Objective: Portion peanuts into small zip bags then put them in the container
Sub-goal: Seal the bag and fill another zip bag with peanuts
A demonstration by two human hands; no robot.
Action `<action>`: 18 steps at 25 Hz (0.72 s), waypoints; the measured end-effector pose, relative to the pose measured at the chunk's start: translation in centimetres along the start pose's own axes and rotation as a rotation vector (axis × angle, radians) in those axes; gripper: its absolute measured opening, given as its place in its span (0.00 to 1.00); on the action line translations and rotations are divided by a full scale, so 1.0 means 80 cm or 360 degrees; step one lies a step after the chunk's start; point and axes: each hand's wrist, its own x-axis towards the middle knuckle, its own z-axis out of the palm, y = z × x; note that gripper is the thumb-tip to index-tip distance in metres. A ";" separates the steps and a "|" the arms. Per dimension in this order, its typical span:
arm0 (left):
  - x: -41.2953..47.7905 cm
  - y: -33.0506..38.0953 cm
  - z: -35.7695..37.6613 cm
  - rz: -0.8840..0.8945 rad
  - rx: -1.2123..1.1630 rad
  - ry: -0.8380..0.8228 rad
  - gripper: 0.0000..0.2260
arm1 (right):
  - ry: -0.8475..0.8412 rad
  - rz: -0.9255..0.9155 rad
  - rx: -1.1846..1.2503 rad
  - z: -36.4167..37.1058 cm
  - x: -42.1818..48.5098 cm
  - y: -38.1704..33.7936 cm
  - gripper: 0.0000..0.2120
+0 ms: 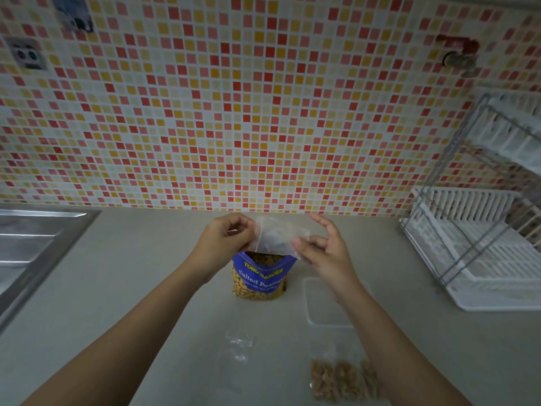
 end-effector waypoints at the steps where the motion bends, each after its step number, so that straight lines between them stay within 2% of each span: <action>1: 0.001 -0.002 -0.001 0.0084 0.0219 0.0083 0.03 | -0.0005 -0.0004 0.0028 0.001 0.000 -0.001 0.25; 3: 0.002 -0.002 -0.002 0.0281 0.0632 0.0213 0.03 | -0.0018 0.0013 0.0061 0.003 0.000 -0.002 0.24; 4: 0.002 -0.001 -0.002 0.0334 0.0711 0.0242 0.03 | -0.0019 0.0025 0.0059 0.005 0.001 -0.001 0.24; 10: 0.012 -0.002 -0.011 0.0249 0.0575 0.0213 0.06 | 0.0141 -0.0044 0.0062 0.001 0.011 -0.003 0.19; 13: 0.016 -0.002 -0.005 0.0119 0.0375 0.0231 0.05 | 0.0223 -0.0036 0.0091 0.005 0.014 -0.006 0.16; 15: 0.019 -0.002 -0.003 0.0024 0.0243 0.0274 0.04 | 0.0305 -0.0149 -0.0178 0.008 0.014 -0.008 0.15; 17: 0.022 0.000 -0.005 -0.0055 0.0138 0.0249 0.04 | 0.0307 -0.0542 -0.0770 0.006 0.013 -0.010 0.25; 18: 0.024 0.002 -0.005 -0.0086 0.0107 0.0203 0.04 | 0.0217 -0.0771 -0.1105 0.004 0.015 -0.011 0.30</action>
